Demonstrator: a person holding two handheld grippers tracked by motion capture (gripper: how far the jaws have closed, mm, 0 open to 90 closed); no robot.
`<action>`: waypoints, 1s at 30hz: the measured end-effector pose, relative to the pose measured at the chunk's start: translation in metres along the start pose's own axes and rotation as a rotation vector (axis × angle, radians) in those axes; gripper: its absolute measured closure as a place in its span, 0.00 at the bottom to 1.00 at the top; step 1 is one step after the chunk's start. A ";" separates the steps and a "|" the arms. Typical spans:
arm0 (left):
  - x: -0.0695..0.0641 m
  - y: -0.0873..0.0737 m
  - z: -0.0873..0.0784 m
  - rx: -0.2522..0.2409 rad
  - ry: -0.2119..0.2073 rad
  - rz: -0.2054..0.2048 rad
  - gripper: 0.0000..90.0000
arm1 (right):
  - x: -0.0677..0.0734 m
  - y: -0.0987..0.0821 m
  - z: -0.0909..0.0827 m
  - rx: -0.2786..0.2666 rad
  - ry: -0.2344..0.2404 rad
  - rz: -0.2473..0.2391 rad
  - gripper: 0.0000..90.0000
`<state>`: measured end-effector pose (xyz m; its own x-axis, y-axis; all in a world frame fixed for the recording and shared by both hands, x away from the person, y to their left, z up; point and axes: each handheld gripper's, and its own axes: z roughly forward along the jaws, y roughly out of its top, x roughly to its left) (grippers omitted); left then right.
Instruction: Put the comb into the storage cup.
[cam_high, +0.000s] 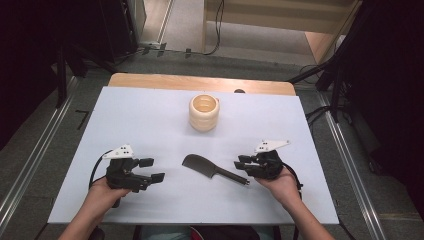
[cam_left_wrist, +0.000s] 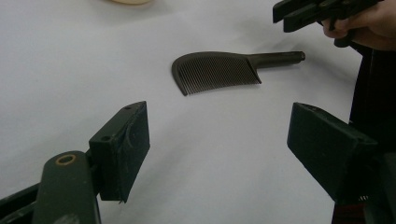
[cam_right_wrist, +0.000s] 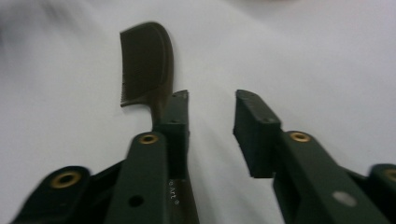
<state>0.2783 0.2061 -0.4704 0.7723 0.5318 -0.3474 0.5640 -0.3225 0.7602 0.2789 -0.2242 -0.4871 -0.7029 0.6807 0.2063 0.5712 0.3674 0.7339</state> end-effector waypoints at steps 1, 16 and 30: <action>0.000 0.000 0.000 0.002 0.000 0.001 0.24 | 0.000 0.000 -0.003 -0.016 0.001 -0.003 0.65; 0.000 0.000 0.000 0.004 -0.001 0.000 0.24 | 0.004 -0.015 -0.031 -0.122 0.053 0.062 0.35; 0.000 0.000 0.000 0.002 0.000 0.000 0.24 | 0.005 -0.035 -0.053 -0.164 0.037 0.066 0.31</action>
<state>0.2779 0.2062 -0.4704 0.7727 0.5314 -0.3473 0.5644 -0.3246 0.7590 0.2331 -0.2676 -0.4772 -0.6827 0.6752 0.2793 0.5426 0.2123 0.8127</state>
